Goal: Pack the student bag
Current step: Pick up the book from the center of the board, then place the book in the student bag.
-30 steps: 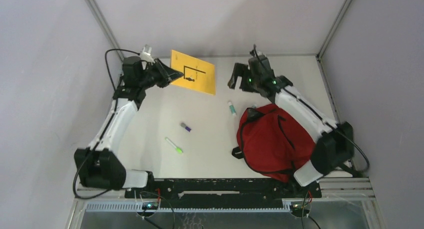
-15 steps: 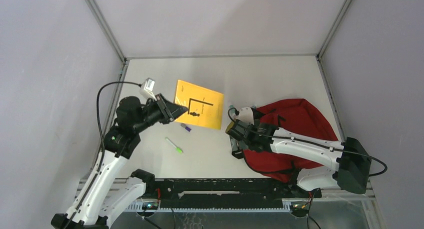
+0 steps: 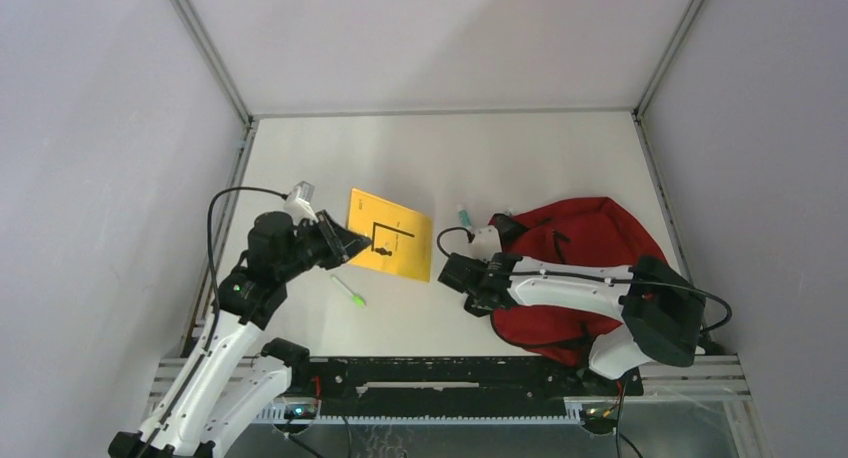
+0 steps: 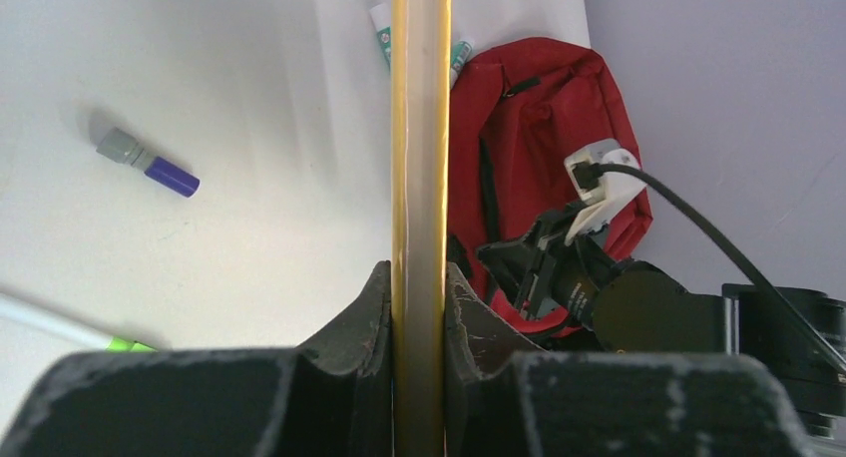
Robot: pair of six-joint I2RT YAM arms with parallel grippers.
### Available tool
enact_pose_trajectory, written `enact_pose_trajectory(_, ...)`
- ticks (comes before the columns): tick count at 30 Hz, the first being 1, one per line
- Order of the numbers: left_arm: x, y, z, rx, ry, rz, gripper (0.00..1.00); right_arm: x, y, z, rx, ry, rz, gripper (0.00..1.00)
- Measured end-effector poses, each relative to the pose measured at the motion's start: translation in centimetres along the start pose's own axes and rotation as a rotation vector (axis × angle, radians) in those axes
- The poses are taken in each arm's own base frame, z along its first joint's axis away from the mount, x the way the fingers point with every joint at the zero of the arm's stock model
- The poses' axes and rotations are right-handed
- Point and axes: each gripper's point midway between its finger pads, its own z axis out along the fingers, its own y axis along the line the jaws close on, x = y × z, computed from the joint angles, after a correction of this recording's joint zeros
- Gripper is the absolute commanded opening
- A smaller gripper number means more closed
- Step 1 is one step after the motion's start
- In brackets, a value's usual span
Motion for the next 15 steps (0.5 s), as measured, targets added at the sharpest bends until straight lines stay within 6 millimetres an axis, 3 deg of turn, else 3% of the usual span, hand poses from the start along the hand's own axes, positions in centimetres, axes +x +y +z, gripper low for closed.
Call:
enact_pose_trajectory(2,0.2,0.2,0.1,-0.003,0.002,-0.001,0.0,-0.2,-0.3,-0.3,0.009,-0.015,0.01,0.0)
enact_pose_trajectory(5,0.6,0.6,0.3,-0.008,0.011,-0.003,0.0,-0.9,-0.9,-1.5,-0.013,-0.042,0.033,0.0)
enact_pose_trajectory(12,2.0,1.0,1.2,0.004,0.047,-0.033,0.0,-4.3,-3.7,-6.8,-0.16,-0.162,0.169,0.03)
enact_pose_trajectory(15,2.2,0.4,1.8,0.027,0.062,-0.033,0.0,-5.0,-4.4,-7.6,-0.198,-0.169,0.203,0.0)
